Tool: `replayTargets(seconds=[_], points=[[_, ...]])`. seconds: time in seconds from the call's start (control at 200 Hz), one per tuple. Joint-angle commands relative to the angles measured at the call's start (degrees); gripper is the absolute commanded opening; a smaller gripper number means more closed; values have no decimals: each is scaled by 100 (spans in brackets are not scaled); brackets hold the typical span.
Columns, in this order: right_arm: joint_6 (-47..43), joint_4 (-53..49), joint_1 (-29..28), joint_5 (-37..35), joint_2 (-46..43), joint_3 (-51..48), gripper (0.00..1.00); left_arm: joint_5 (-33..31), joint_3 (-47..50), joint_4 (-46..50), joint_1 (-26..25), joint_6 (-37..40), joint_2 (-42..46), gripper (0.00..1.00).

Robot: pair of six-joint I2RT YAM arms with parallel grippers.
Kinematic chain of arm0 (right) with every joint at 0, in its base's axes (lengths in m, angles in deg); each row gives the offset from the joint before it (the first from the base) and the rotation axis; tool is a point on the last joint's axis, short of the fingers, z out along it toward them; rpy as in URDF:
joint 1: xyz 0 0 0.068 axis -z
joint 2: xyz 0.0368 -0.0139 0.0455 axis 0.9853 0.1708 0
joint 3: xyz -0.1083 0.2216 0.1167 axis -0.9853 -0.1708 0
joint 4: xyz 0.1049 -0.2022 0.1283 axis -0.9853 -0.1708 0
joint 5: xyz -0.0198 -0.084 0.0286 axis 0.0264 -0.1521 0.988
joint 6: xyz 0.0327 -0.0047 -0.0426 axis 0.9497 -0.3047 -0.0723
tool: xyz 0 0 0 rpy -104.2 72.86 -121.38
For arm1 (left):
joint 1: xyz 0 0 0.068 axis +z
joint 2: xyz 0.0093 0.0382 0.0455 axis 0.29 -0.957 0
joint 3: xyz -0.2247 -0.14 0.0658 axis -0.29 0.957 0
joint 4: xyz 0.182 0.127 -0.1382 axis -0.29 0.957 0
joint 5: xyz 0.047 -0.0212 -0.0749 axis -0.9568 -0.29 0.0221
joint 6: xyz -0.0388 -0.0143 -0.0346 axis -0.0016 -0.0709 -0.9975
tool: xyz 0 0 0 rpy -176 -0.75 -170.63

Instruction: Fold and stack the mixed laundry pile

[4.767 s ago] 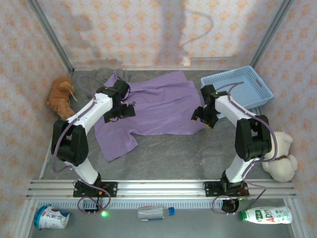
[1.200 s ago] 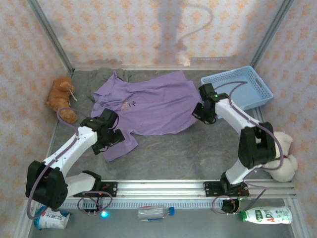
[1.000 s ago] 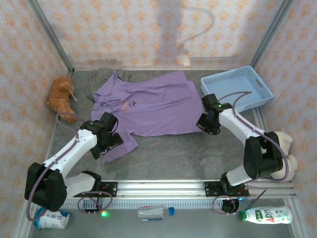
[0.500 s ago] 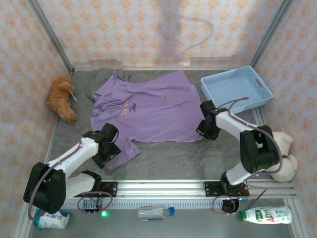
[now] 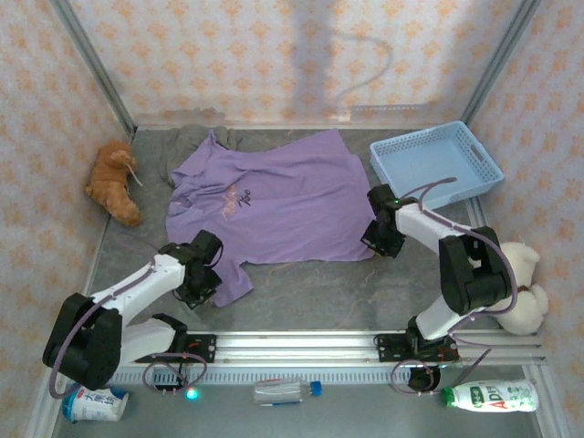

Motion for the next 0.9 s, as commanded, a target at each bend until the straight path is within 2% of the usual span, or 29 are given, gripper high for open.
replayTargets(seconds=[0.0,0.185,0.29,0.48,0.711,0.891], points=[[64,-345,13,-244,-155,-2,0,-608,-50,719,-39,-12,182,0],[281,-616,14,-14,-785,-288,0,-1529,-1171,1878,-32,-194,1172,0],[383,-719,23,20,-1039,-19,0,-2191,-1905,2022,-1,-71,1249,0],[394,-653,81,-3,-634,796,0,-2611,-2963,1689,283,583,235,0],[526,-375,237,-32,479,2083,0,-2839,-3703,604,968,1120,-725,0],[465,-472,325,-174,1490,3296,0,-2879,-4788,334,1166,1897,-1871,0]])
